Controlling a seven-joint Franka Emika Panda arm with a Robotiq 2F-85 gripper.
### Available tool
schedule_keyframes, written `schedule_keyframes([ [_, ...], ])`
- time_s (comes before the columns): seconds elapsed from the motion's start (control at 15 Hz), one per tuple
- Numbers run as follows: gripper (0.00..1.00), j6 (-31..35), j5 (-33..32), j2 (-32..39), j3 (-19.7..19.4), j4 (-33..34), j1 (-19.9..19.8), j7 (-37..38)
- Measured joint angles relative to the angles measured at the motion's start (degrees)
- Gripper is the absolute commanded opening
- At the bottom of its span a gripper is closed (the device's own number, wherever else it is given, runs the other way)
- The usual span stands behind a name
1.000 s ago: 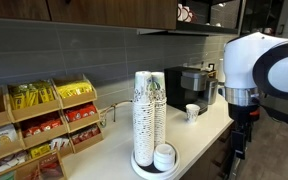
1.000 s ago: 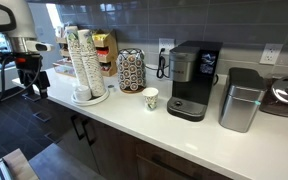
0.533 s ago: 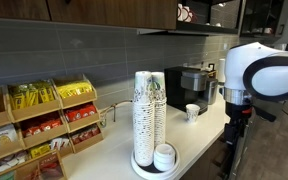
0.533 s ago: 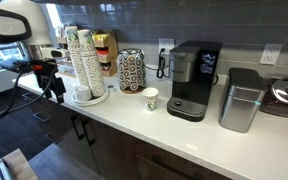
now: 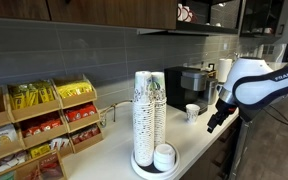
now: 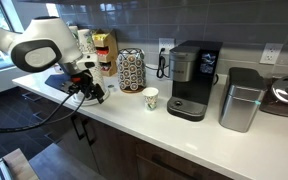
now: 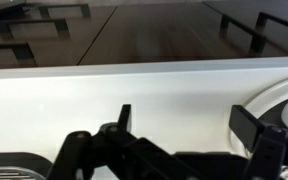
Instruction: Put the cup on the coffee machine
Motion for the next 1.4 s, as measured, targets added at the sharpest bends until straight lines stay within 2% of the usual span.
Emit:
schedule_keyframes([
  [0.13,1.00,4.0,0.5,2.6,-0.9,0.1,0.1,-1.4],
  [0.87,1.00,4.0,0.5,2.3,-0.6,0.5,0.1,-1.4],
  [1.07,1.00,5.8,3.0,4.1,-2.7,1.0,0.8,-4.6],
  [1.4,1.00,13.3,8.1,10.8,-7.4,3.7,1.5,-12.4],
])
